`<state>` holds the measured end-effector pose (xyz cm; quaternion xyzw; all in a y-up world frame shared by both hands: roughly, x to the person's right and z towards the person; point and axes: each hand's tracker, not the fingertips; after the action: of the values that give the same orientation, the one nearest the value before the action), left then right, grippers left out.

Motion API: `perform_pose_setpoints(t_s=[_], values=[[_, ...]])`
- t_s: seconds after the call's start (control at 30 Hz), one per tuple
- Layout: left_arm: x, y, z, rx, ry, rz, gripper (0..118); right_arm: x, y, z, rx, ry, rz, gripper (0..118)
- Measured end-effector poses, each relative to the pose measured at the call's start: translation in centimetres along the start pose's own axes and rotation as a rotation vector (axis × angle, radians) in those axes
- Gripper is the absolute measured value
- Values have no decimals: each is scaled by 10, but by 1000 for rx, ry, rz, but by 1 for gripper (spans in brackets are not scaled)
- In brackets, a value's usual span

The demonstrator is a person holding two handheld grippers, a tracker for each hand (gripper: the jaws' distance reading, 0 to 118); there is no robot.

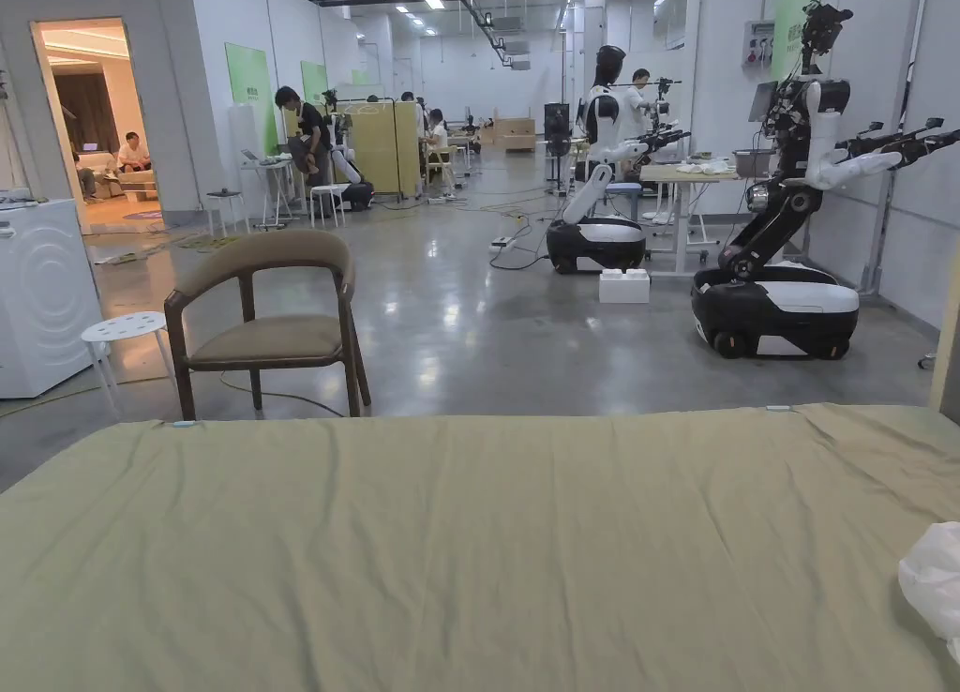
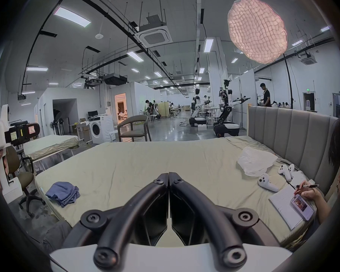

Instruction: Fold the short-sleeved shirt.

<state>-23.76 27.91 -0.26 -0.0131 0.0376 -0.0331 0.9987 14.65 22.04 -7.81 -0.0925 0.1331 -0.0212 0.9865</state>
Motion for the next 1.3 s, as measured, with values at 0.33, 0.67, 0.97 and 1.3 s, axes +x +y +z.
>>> perform_pose_setpoints(t_s=[0.33,0.67,0.97,1.3], values=[[-6,1,1,-4,-2,19,53,-4,4,1,4,4,0,71],[-6,-1,1,11,17,14,115,-5,10,0,40,3,6,118],[-6,0,2,12,22,15,115,-9,10,-1,35,-8,32,118],[-6,0,0,-14,10,43,115,-9,7,-4,2,-17,26,118]])
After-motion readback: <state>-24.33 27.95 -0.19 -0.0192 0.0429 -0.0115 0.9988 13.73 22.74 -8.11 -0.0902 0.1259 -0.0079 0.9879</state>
